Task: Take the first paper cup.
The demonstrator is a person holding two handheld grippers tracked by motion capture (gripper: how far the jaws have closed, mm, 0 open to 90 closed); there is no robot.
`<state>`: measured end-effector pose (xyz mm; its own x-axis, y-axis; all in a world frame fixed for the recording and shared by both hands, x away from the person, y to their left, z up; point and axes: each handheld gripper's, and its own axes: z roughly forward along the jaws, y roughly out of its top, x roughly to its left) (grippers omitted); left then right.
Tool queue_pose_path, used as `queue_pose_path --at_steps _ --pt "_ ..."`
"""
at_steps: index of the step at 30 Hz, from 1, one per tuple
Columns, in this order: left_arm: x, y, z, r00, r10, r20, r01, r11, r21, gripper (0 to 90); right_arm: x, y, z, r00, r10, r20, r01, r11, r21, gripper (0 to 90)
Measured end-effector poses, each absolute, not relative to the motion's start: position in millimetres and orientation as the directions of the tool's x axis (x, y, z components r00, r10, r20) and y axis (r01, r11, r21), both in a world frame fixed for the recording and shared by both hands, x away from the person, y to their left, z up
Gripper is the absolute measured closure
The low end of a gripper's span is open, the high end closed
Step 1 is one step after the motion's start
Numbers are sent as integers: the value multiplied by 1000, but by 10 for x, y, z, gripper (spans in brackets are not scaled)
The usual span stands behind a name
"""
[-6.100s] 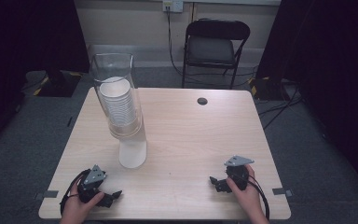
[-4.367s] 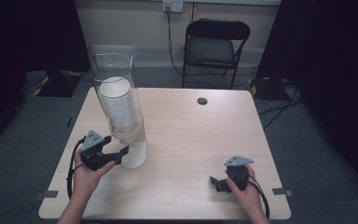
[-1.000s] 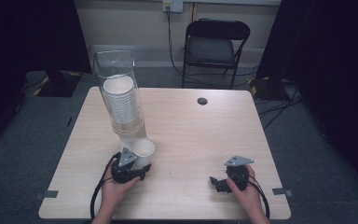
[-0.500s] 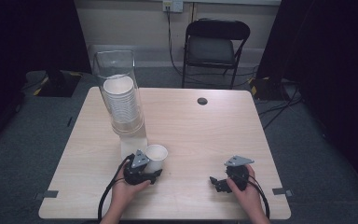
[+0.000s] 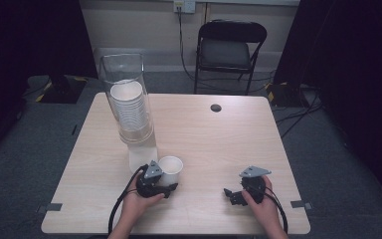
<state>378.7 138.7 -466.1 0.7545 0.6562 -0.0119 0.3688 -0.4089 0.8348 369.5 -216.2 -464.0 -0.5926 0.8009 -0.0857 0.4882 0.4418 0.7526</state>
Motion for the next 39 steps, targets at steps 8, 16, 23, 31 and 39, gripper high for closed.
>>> queue_pose_path --at_steps 8,16,23,31,39 --pt "3795 1395 -4664 761 648 -27 378 -410 830 332 3695 -2162 -4640 -593 801 -86 488 442 753 0" --pt "3793 1422 -4663 749 662 -31 403 -418 814 298 3695 -2162 -4640 -593 801 -86 488 442 753 0" --pt "3740 1439 -4654 749 662 -14 407 -444 799 247 3694 -2162 -4640 -593 801 -86 488 442 752 0" --pt "3653 1589 -4603 756 654 -10 419 -473 775 273 3694 -2162 -4640 -593 801 -86 488 442 752 0" --pt "3615 1682 -4620 770 636 -47 411 -438 800 505 3695 -2162 -4640 -593 801 -86 488 442 753 0"
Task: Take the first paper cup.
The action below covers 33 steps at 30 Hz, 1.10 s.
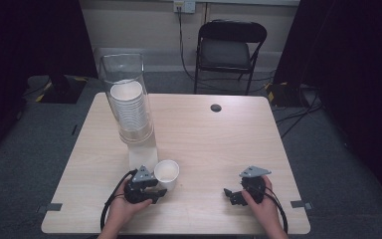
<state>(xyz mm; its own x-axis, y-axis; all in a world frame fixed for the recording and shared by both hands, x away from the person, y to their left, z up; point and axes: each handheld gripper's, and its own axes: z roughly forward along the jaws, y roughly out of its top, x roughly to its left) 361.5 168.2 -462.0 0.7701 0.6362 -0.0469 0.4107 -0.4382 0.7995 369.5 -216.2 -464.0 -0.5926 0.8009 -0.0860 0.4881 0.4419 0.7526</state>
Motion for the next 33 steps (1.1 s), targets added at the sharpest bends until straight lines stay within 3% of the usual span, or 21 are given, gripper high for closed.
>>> queue_pose_path --at_steps 5,13,16,21,33 --pt "3673 1579 -4599 772 633 -60 420 -437 795 549 3695 -2162 -4640 -593 801 -86 488 442 753 0" --pt "3767 1417 -4596 776 628 -59 424 -451 785 542 3694 -2162 -4640 -593 801 -86 488 442 752 0" --pt "3743 1417 -4594 766 640 -66 431 -434 791 485 3694 -2162 -4640 -593 801 -86 489 442 752 0" --pt "3712 1515 -4548 733 676 -74 451 -402 797 283 3694 -2162 -4640 -592 801 -86 488 442 753 0" --pt "3683 1882 -4468 668 738 -99 454 -299 839 205 3694 -2162 -4640 -593 801 -85 488 442 753 0"
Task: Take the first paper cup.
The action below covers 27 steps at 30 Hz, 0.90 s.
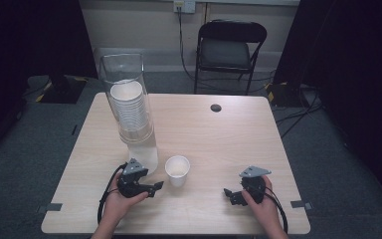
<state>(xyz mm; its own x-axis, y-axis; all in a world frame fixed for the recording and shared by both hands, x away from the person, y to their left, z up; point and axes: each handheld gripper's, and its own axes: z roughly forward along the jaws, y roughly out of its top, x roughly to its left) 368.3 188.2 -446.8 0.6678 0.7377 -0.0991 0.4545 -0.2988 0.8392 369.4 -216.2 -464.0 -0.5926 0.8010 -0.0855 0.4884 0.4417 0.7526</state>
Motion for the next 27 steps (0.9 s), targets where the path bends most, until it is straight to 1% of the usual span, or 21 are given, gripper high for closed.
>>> queue_pose_path --at_steps 9,13,27 --pt "3693 2028 -4403 635 767 -91 453 -275 848 198 3695 -2162 -4640 -593 801 -86 488 442 753 0" --pt "3711 2084 -4361 632 771 -77 448 -282 848 193 3694 -2162 -4640 -593 801 -86 488 442 753 0" --pt "3756 2212 -4262 605 793 -76 440 -253 862 190 3694 -2162 -4641 -592 801 -87 487 442 753 0"
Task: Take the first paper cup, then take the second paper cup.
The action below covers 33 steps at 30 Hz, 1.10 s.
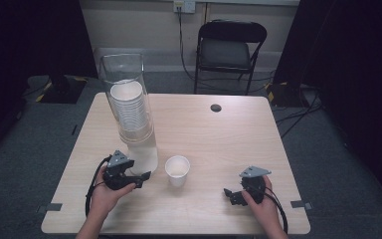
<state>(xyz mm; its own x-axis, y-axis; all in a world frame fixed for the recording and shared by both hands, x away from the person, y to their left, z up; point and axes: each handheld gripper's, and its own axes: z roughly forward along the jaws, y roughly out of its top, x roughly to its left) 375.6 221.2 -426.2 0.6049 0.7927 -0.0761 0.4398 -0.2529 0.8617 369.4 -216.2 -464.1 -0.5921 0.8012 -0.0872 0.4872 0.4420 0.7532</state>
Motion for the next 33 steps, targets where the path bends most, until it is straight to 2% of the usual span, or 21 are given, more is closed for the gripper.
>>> queue_pose_path --at_steps 18,28,33 --pt "3817 2298 -4192 544 835 -85 415 -179 892 184 3695 -2162 -4640 -592 801 -87 488 442 753 0" --pt "3878 2306 -4119 507 855 -108 341 -83 936 189 3694 -2162 -4640 -592 801 -86 489 441 753 0" --pt "3905 2283 -4023 503 862 -61 313 -116 943 183 3694 -2162 -4640 -592 801 -86 489 441 753 0"
